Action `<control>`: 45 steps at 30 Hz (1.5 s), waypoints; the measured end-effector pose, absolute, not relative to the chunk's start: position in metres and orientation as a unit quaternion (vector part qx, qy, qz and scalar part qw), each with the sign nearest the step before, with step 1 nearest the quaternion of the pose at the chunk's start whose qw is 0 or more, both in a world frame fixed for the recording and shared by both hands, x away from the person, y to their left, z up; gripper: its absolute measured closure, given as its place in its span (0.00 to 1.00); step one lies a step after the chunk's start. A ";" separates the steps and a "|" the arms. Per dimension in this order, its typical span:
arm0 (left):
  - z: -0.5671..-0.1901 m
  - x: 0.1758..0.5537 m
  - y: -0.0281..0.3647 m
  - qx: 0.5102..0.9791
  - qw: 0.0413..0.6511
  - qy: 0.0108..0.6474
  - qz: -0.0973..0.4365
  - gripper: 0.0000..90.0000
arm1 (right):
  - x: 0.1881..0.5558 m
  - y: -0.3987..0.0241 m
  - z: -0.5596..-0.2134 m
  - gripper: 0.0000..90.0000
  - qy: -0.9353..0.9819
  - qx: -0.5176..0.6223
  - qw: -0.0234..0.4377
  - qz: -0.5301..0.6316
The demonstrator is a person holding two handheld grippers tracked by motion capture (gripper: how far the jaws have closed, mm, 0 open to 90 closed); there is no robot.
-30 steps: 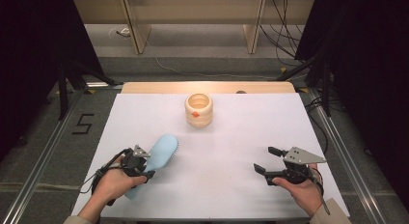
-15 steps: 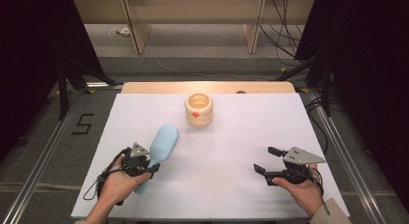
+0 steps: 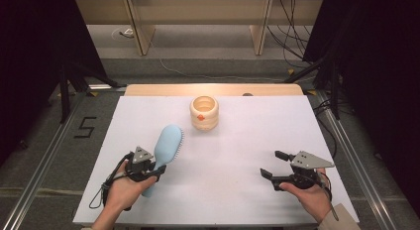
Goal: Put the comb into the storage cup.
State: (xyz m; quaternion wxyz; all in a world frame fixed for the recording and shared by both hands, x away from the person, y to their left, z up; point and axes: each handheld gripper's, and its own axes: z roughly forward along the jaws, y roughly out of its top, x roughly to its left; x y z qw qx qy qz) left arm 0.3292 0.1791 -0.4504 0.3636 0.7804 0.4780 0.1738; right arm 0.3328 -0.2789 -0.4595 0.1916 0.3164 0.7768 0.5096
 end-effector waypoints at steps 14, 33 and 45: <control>-0.446 0.328 0.178 0.755 0.403 0.478 0.199 0.77 | 0.333 -0.279 -0.460 0.18 0.777 0.317 0.191 0.509; -0.442 0.329 0.184 0.698 0.469 0.501 0.202 0.77 | 0.333 -0.279 -0.460 0.18 0.774 0.318 0.192 0.512; -0.438 0.328 0.181 0.693 0.485 0.490 0.209 0.77 | 0.333 -0.278 -0.460 0.18 0.774 0.318 0.191 0.513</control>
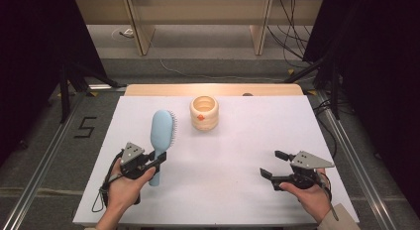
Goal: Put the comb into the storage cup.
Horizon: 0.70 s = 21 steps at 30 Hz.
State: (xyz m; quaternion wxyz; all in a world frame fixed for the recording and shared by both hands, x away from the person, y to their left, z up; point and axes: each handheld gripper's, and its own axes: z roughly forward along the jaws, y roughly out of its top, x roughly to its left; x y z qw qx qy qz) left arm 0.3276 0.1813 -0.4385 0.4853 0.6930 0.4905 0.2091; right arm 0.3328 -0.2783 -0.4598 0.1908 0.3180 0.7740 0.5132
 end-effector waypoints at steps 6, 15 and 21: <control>-0.437 0.327 0.177 0.686 0.498 0.484 0.215 0.77 | 0.333 -0.277 -0.460 0.18 0.771 0.320 0.190 0.516; -0.435 0.328 0.169 0.687 0.504 0.477 0.218 0.77 | 0.333 -0.276 -0.460 0.18 0.771 0.319 0.187 0.518; -0.434 0.330 0.165 0.688 0.506 0.471 0.220 0.77 | 0.333 -0.275 -0.460 0.18 0.770 0.319 0.185 0.521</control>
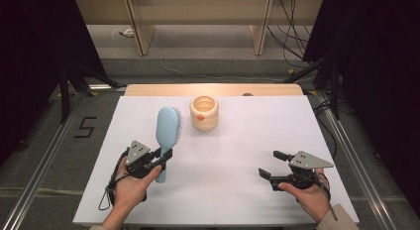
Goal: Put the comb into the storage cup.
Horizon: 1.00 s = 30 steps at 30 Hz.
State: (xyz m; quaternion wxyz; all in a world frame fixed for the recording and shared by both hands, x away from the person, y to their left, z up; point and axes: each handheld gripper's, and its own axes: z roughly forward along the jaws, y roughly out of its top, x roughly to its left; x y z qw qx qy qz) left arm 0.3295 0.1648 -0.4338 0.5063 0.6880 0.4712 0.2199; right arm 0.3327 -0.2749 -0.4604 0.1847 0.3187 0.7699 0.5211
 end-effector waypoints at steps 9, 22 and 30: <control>-0.433 0.331 0.158 0.691 0.509 0.464 0.222 0.77 | 0.333 -0.274 -0.460 0.18 0.766 0.321 0.182 0.526; -0.432 0.335 0.150 0.692 0.512 0.459 0.221 0.77 | 0.333 -0.271 -0.460 0.18 0.762 0.320 0.184 0.532; -0.433 0.336 0.145 0.696 0.508 0.456 0.223 0.77 | 0.333 -0.267 -0.460 0.18 0.762 0.315 0.181 0.536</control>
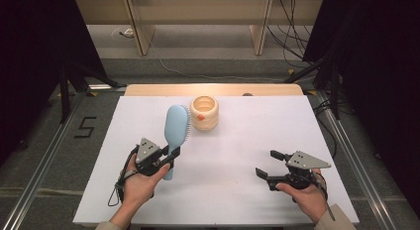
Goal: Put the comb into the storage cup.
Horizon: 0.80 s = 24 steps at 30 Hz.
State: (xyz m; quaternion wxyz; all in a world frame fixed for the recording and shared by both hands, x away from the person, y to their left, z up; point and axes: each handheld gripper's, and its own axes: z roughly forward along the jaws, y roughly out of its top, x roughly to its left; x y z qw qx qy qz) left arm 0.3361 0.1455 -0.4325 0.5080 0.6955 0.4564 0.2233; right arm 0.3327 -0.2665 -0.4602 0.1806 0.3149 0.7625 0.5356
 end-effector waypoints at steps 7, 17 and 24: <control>-0.433 0.338 0.142 0.697 0.508 0.454 0.224 0.77 | 0.333 -0.264 -0.460 0.18 0.761 0.316 0.178 0.538; -0.434 0.340 0.135 0.701 0.508 0.448 0.223 0.77 | 0.332 -0.261 -0.459 0.18 0.758 0.317 0.174 0.543; -0.433 0.341 0.130 0.702 0.510 0.445 0.222 0.77 | 0.333 -0.258 -0.458 0.17 0.756 0.317 0.174 0.546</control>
